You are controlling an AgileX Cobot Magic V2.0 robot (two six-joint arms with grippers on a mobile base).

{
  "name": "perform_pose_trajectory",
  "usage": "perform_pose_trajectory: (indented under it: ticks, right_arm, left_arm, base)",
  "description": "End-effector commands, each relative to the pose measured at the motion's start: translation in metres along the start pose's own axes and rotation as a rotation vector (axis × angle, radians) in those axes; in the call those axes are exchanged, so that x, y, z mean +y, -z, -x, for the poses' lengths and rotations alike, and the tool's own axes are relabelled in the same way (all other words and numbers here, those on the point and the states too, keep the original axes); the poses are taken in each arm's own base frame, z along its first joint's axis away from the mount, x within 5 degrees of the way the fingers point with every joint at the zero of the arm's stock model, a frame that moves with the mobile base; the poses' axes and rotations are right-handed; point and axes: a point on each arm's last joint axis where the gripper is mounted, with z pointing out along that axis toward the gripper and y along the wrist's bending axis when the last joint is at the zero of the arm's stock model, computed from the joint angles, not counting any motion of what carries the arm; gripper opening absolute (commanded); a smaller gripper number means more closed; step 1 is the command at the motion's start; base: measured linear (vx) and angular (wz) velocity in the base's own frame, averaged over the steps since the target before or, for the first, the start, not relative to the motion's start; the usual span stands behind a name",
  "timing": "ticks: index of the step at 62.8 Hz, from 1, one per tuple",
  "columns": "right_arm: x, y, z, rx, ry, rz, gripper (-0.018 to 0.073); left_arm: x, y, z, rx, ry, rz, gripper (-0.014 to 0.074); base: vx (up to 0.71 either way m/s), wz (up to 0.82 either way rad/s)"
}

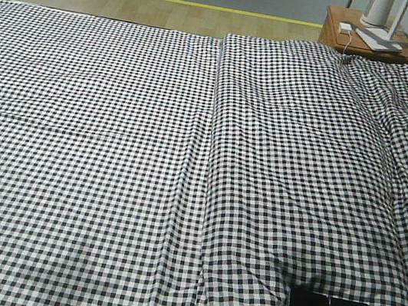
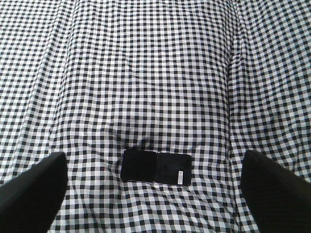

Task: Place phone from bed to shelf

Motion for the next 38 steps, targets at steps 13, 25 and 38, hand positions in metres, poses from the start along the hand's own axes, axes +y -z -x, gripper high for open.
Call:
perform_pose_trajectory:
  ticks: [13, 25, 38]
  right_arm:
    - [-0.008, 0.014, 0.019, -0.017, -0.039, -0.066, 0.0675]
    - [-0.019, 0.023, 0.036, 0.017, -0.074, -0.131, 0.0657]
    - [-0.048, 0.011, 0.048, 0.102, -0.157, -0.193, 0.0651]
  left_arm:
    - [0.001, 0.002, 0.015, -0.105, 0.019, 0.005, 0.0001]
    - [0.001, 0.002, 0.015, -0.105, 0.019, 0.005, 0.0001]
    - [0.001, 0.002, 0.015, -0.105, 0.019, 0.005, 0.0001]
  base:
    - [0.00, 0.00]
    - [0.00, 0.00]
    - [0.00, 0.00]
